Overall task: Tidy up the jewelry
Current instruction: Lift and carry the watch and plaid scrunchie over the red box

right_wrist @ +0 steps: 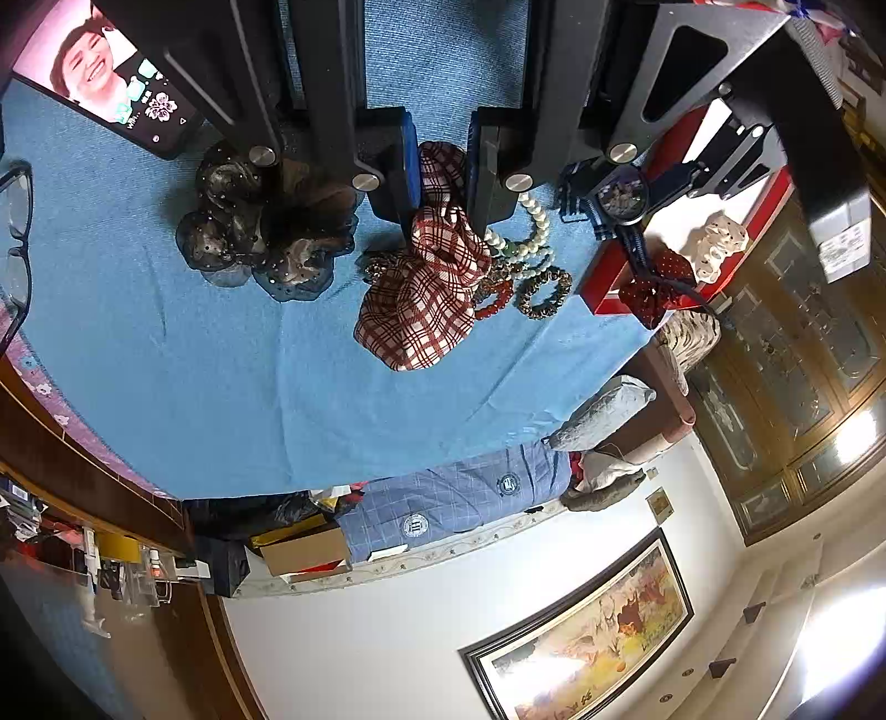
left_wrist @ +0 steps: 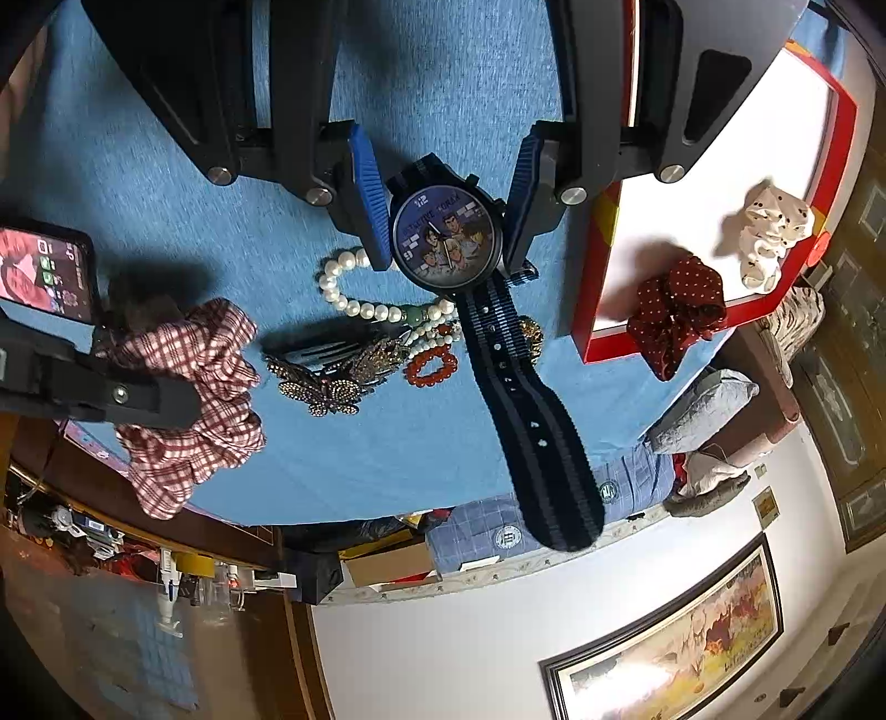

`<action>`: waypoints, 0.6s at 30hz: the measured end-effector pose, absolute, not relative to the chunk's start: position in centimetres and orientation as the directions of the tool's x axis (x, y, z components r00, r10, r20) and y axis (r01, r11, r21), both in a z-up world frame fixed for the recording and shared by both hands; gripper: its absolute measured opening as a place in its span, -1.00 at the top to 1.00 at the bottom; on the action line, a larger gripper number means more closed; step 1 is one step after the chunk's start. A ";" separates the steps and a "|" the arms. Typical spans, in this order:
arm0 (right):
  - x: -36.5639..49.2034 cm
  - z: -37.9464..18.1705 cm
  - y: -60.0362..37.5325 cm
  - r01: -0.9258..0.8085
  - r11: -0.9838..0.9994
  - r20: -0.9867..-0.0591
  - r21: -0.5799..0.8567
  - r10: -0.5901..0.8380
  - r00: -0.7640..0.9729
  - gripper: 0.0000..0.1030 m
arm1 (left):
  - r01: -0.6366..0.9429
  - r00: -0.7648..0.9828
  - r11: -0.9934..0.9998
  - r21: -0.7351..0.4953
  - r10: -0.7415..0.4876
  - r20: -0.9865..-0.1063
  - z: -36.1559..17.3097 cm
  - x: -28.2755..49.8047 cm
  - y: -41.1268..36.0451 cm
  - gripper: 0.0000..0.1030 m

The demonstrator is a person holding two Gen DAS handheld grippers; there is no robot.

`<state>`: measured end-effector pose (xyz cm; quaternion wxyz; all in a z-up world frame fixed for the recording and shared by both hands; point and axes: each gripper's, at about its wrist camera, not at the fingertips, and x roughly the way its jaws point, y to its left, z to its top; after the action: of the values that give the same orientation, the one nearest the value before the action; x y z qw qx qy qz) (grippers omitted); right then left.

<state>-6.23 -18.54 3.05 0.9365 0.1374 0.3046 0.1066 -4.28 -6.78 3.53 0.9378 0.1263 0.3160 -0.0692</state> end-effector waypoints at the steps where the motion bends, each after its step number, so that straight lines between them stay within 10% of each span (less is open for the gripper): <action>1: -6.2 3.1 -18.6 -0.118 0.940 -0.540 0.322 0.284 0.792 0.72 | 0.210 0.791 0.958 0.193 -0.050 -0.610 3.6 -4.4 -6.8 0.25; 18: -6.5 3.1 -17.0 -0.135 0.941 -0.531 0.311 0.290 0.797 0.72 | 0.165 0.813 0.979 0.120 -0.066 -0.579 5.9 -6.4 -2.9 0.25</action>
<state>-6.50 -16.98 3.10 0.9388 0.1297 0.2983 0.1130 -6.38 -2.87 5.93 0.9484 0.0828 0.3000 -0.0610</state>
